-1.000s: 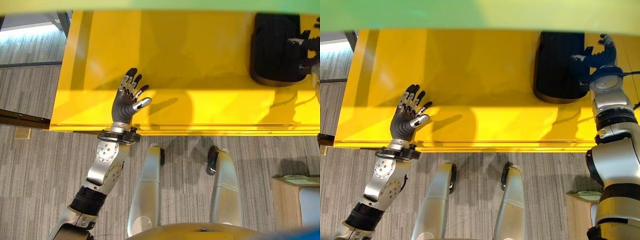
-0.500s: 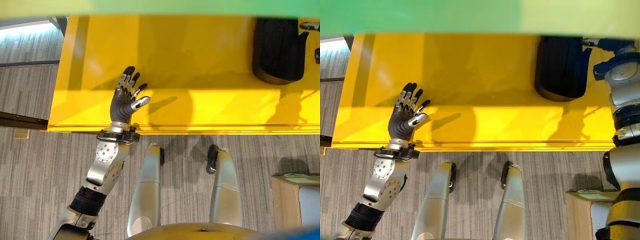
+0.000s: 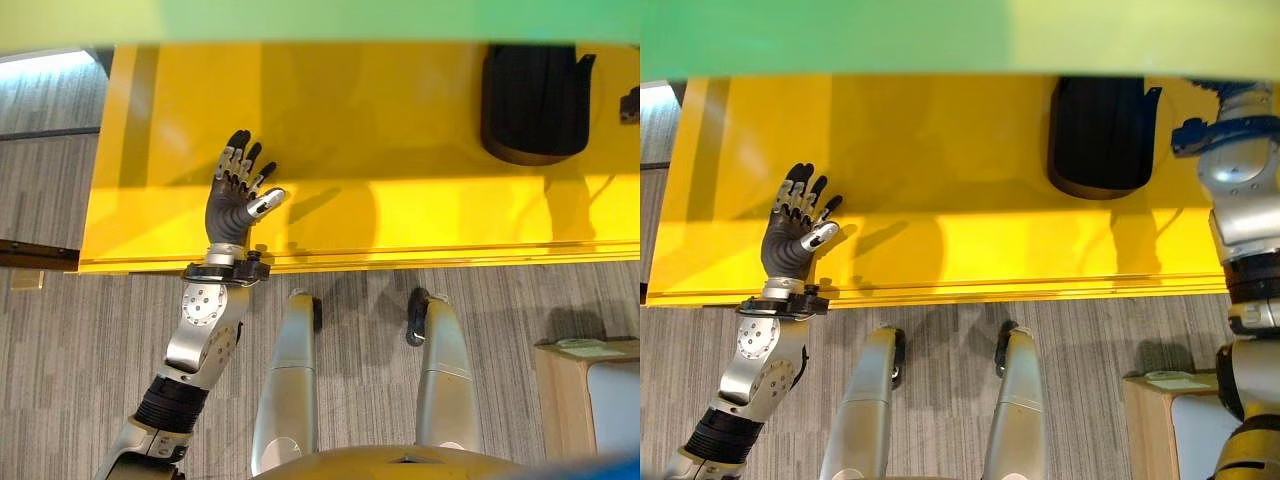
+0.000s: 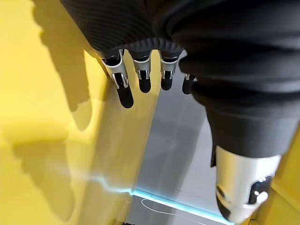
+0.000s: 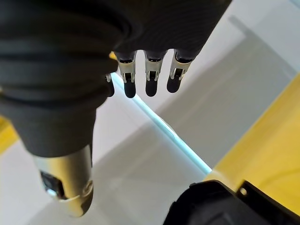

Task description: Move parts from the plastic box to the shelf.

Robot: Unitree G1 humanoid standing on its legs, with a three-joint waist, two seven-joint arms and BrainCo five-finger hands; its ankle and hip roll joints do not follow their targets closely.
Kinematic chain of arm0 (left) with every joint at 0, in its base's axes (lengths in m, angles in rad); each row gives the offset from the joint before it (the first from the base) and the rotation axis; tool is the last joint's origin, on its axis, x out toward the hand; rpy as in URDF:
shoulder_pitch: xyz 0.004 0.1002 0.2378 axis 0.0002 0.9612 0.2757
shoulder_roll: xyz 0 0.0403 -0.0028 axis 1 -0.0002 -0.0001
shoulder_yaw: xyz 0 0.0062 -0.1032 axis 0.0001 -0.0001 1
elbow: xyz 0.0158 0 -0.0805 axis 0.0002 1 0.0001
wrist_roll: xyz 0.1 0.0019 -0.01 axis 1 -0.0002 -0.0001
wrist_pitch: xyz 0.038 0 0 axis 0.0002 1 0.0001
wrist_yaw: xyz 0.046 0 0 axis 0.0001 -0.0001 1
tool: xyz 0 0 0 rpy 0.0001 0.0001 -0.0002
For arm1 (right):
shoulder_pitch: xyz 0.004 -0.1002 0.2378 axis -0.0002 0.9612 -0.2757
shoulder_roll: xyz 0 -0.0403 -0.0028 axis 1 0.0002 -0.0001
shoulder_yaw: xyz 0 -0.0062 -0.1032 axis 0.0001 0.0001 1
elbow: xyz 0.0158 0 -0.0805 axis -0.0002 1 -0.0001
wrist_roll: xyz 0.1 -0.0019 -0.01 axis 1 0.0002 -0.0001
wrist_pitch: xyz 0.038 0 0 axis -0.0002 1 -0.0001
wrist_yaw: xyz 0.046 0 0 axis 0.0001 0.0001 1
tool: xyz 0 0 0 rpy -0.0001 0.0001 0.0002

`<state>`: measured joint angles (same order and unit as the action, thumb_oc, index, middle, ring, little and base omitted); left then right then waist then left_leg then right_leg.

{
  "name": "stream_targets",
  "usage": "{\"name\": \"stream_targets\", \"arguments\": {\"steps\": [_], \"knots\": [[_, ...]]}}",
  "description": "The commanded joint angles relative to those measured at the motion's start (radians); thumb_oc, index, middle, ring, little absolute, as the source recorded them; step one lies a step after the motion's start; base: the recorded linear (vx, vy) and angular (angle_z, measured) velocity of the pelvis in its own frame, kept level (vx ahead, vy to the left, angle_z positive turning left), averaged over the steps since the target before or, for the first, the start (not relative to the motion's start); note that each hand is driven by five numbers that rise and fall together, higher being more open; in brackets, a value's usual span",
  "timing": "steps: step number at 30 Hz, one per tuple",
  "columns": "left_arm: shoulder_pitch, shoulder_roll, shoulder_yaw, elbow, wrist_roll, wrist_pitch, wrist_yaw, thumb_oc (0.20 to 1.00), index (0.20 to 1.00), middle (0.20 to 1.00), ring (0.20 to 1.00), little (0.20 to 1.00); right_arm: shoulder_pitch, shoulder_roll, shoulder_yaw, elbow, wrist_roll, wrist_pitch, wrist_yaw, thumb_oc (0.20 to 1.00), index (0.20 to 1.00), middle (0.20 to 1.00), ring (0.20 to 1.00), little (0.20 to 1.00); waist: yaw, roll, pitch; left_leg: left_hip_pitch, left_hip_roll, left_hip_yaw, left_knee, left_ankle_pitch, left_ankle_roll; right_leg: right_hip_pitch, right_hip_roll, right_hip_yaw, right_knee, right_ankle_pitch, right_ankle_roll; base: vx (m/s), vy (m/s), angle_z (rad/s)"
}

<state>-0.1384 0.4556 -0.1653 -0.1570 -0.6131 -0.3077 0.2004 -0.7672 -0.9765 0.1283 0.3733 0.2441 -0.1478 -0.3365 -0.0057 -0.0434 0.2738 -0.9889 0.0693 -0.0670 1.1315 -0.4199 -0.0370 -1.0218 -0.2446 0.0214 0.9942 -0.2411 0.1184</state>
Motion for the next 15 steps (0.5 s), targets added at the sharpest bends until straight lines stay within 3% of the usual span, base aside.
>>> {"name": "stream_targets", "arguments": {"steps": [1,2,3,4,5,6,8,9,15], "knots": [[0.019,-0.001,-0.006,0.007,0.056,0.016,0.024,1.0,1.0,1.0,1.0,1.0,0.024,0.054,-0.07,-0.077,0.023,-0.088,-0.037,1.0,1.0,1.0,1.0,1.0,-0.008,-0.003,-0.017,0.008,0.031,-0.089,-0.066,0.02,-0.049,0.013,0.018,-0.009,-0.01,-0.025,-0.022,-0.1,0.012,-0.06],[0.003,-0.003,-0.009,0.001,0.067,0.013,0.031,1.0,1.0,1.0,1.0,1.0,0.07,0.095,-0.11,-0.111,0.04,-0.102,-0.045,1.0,1.0,1.0,1.0,1.0,-0.012,-0.005,-0.012,-0.007,0.025,-0.091,-0.067,0.048,-0.048,0.002,0.017,-0.006,-0.02,0.003,-0.025,0.08,-0.012,-0.09],[-0.009,-0.004,-0.006,-0.003,0.076,0.013,0.039,1.0,1.0,1.0,1.0,1.0,0.106,0.124,-0.136,-0.146,0.042,-0.108,-0.046,1.0,1.0,1.0,1.0,1.0,-0.017,-0.003,-0.019,0.006,0.033,-0.089,-0.067,0.02,-0.048,0.01,0.019,-0.008,-0.011,-0.024,-0.021,-0.1,0.007,-0.09],[-0.025,-0.009,-0.008,-0.01,0.079,0.012,0.043,1.0,1.0,1.0,1.0,1.0,0.151,0.16,-0.166,-0.19,0.036,-0.115,-0.05,1.0,1.0,1.0,1.0,1.0,-0.024,-0.005,-0.016,-0.006,0.028,-0.091,-0.071,0.048,-0.047,0.0,0.02,-0.006,-0.023,0.005,-0.025,0.09,-0.016,-0.08],[-0.039,-0.013,-0.006,-0.013,0.086,0.012,0.051,1.0,1.0,1.0,1.0,1.0,0.185,0.199,-0.184,-0.231,0.04,-0.125,-0.05,1.0,1.0,1.0,1.0,1.0,-0.029,-0.003,-0.023,0.007,0.036,-0.088,-0.071,0.022,-0.047,0.008,0.024,-0.008,-0.015,-0.021,-0.022,-0.09,0.008,-0.12],[-0.057,-0.017,-0.007,-0.012,0.103,0.012,0.062,1.0,1.0,1.0,1.0,1.0,0.228,0.241,-0.204,-0.27,0.037,-0.134,-0.048,1.0,1.0,1.0,1.0,1.0,-0.035,-0.005,-0.019,-0.005,0.03,-0.09,-0.075,0.049,-0.046,-0.002,0.025,-0.005,-0.026,0.007,-0.024,0.09,-0.01,-0.15],[-0.085,-0.022,-0.009,-0.015,0.128,0.01,0.075,1.0,1.0,1.0,1.0,1.0,0.285,0.297,-0.228,-0.337,0.037,-0.144,-0.043,1.0,1.0,1.0,1.0,1.0,-0.044,-0.003,-0.026,0.011,0.04,-0.088,-0.077,0.022,-0.045,0.004,0.03,-0.005,-0.018,-0.02,-0.022,0.04,-0.004,-0.15],[-0.121,-0.034,-0.019,-0.008,0.16,0.012,0.101,1.0,1.0,1.0,1.0,1.0,0.336,0.368,-0.239,-0.388,0.044,-0.161,-0.044,1.0,1.0,1.0,1.0,1.0,-0.055,-0.004,-0.03,0.012,0.045,-0.085,-0.079,0.022,-0.045,0.003,0.034,-0.004,-0.02,-0.019,-0.022,0.0,-0.002,-0.11],[-0.26,-0.042,-0.056,0.062,0.304,0.026,0.188,1.0,1.0,1.0,1.0,1.0,0.428,0.514,-0.259,-0.514,0.073,-0.194,-0.057,1.0,1.0,1.0,1.0,1.0,-0.096,-0.009,-0.044,0.015,0.064,-0.078,-0.081,0.02,-0.047,-0.008,0.052,0.005,-0.026,-0.017,-0.02,0.0,-0.001,-0.09]]}}
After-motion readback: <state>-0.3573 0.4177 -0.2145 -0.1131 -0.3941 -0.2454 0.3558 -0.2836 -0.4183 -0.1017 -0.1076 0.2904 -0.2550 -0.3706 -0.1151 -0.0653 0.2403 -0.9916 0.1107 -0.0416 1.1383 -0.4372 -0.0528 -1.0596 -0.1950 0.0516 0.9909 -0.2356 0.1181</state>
